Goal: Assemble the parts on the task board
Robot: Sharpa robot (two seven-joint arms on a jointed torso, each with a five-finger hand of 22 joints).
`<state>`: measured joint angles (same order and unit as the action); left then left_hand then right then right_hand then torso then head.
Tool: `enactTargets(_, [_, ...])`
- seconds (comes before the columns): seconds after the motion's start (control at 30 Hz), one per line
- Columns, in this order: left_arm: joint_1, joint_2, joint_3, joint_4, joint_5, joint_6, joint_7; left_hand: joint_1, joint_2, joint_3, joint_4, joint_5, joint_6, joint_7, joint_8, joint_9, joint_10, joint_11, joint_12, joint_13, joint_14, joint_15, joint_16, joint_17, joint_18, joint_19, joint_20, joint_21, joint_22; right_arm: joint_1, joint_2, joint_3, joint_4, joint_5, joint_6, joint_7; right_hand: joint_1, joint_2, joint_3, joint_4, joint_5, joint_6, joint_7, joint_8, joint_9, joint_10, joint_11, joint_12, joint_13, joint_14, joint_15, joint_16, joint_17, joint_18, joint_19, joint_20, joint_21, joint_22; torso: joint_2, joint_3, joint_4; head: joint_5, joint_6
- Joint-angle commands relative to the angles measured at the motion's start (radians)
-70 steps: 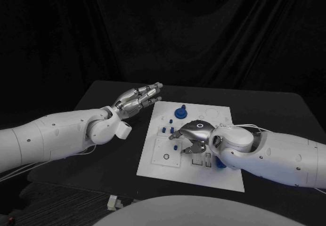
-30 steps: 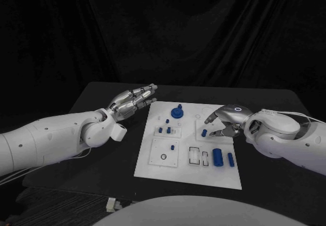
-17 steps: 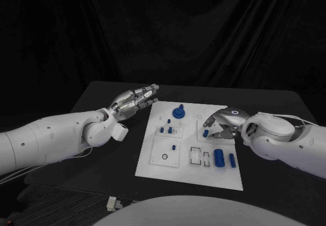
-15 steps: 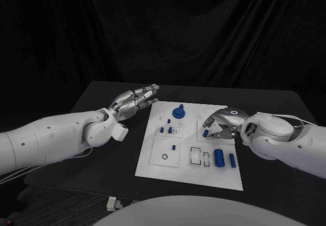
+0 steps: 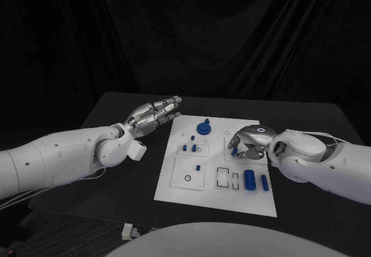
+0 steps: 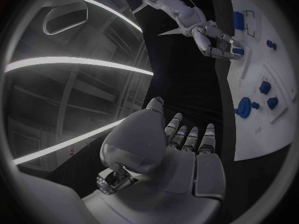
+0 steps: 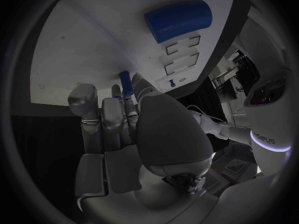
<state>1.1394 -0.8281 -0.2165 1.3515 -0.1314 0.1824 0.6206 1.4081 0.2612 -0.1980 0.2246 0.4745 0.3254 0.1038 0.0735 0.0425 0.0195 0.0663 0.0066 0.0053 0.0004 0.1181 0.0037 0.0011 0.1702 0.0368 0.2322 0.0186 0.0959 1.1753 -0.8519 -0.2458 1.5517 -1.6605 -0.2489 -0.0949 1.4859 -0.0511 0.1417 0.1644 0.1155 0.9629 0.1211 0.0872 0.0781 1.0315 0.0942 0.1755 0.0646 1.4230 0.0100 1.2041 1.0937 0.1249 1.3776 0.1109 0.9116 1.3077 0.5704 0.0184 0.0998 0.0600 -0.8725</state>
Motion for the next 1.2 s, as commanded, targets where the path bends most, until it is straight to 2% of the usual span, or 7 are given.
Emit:
enactTargets(0.03, [-0.001, 0.003, 0.001, 0.001, 0.007, 0.010, 0.009, 0.011, 0.004, -0.001, -0.006, 0.004, 0.007, 0.002, 0.006, 0.002, 0.003, 0.010, 0.000, 0.002, 0.000, 0.007, -0.004, -0.001, 0.010, 0.000, 0.007, 0.003, -0.001, -0.003, 0.003, 0.001, -0.002, -0.002, -0.008, 0.007, 0.018, 0.001, 0.012, -0.001, 0.004, 0.029, -0.001, 0.012, 0.004, 0.023, -0.004, -0.011, 0.000, 0.003, -0.007, 0.001, 0.000, -0.017, 0.007, -0.003, 0.007, 0.121, 0.000, -0.0013, -0.0019, 0.002, 0.000])
enactTargets(0.37, [-0.002, 0.004, 0.001, 0.001, 0.007, 0.011, 0.005, 0.013, 0.006, 0.003, -0.011, 0.007, 0.010, 0.005, 0.007, 0.002, 0.007, 0.013, 0.002, 0.003, 0.000, 0.007, -0.004, -0.001, 0.010, 0.000, 0.008, 0.004, -0.001, -0.003, 0.000, 0.001, -0.001, -0.002, -0.031, 0.005, 0.071, -0.004, 0.079, -0.017, 0.034, 0.141, 0.002, 0.040, 0.026, 0.151, -0.026, -0.034, 0.000, 0.013, -0.019, 0.005, 0.002, -0.021, 0.018, -0.015, 0.041, 0.128, -0.001, -0.0003, -0.0017, 0.005, 0.000])
enactTargets(0.47, [-0.002, 0.003, 0.001, 0.002, 0.007, 0.010, 0.003, 0.016, 0.007, 0.006, -0.016, 0.010, 0.011, 0.005, 0.008, 0.002, 0.009, 0.014, 0.002, 0.004, 0.000, 0.007, -0.004, -0.001, 0.010, 0.001, 0.008, 0.004, -0.001, -0.002, -0.009, 0.002, 0.009, -0.002, -0.047, 0.006, 0.075, -0.007, 0.086, -0.020, 0.035, 0.150, 0.000, 0.041, 0.028, 0.162, -0.028, -0.039, 0.000, 0.014, -0.021, 0.002, -0.001, -0.022, 0.021, -0.017, 0.049, 0.129, -0.002, 0.0006, 0.0008, 0.005, 0.000])
enactTargets(0.57, [-0.002, 0.002, 0.001, 0.003, 0.007, 0.008, 0.001, 0.017, 0.007, 0.007, -0.018, 0.011, 0.012, 0.006, 0.009, 0.002, 0.010, 0.015, 0.002, 0.004, 0.000, 0.007, -0.004, -0.001, 0.011, 0.001, 0.009, 0.004, 0.000, 0.004, -0.020, 0.002, 0.026, -0.002, -0.060, 0.005, 0.081, -0.008, 0.095, -0.024, 0.034, 0.160, 0.000, 0.042, 0.031, 0.172, -0.030, -0.045, -0.001, 0.013, -0.023, -0.003, -0.008, -0.022, 0.021, -0.019, 0.051, 0.129, -0.001, -0.0008, -0.0013, 0.008, 0.000])
enactTargets(0.8, [-0.002, 0.006, 0.001, 0.000, 0.007, 0.010, -0.003, 0.018, 0.008, 0.010, -0.022, 0.013, 0.012, 0.007, 0.009, 0.002, 0.012, 0.016, 0.003, 0.004, 0.000, 0.010, -0.004, -0.001, 0.011, 0.002, 0.010, 0.004, 0.001, 0.030, -0.042, 0.003, 0.061, -0.002, -0.080, 0.005, 0.087, -0.009, 0.102, -0.028, 0.029, 0.166, 0.002, 0.041, 0.033, 0.181, -0.030, -0.051, 0.000, 0.012, -0.024, -0.010, -0.015, -0.022, 0.020, -0.020, 0.050, 0.129, -0.002, -0.0026, -0.0019, 0.008, 0.000])
enactTargets(1.07, [-0.003, 0.012, 0.001, -0.004, 0.007, 0.011, -0.006, 0.020, 0.012, 0.015, -0.028, 0.014, 0.012, 0.007, 0.010, 0.002, 0.014, 0.016, 0.003, 0.005, 0.000, 0.015, -0.004, -0.001, 0.010, 0.004, 0.013, 0.005, 0.003, 0.071, -0.070, 0.003, 0.124, -0.002, -0.083, 0.005, 0.083, -0.015, 0.104, -0.024, 0.017, 0.167, 0.003, 0.037, 0.034, 0.190, -0.030, -0.057, 0.000, 0.013, -0.024, -0.015, -0.019, -0.023, 0.020, -0.021, 0.052, 0.129, -0.002, -0.0005, 0.0003, 0.016, 0.000])
enactTargets(1.2, [-0.003, 0.012, 0.001, -0.006, 0.007, 0.011, -0.006, 0.020, 0.012, 0.016, -0.029, 0.015, 0.012, 0.007, 0.010, 0.002, 0.014, 0.016, 0.003, 0.005, 0.000, 0.016, -0.004, -0.001, 0.010, 0.005, 0.013, 0.006, 0.004, 0.083, -0.076, 0.003, 0.165, -0.002, -0.069, 0.008, 0.086, -0.015, 0.107, -0.025, 0.017, 0.168, 0.002, 0.036, 0.034, 0.194, -0.031, -0.059, 0.000, 0.013, -0.024, -0.016, -0.020, -0.023, 0.021, -0.021, 0.054, 0.129, -0.002, -0.0001, -0.0022, 0.022, 0.000])
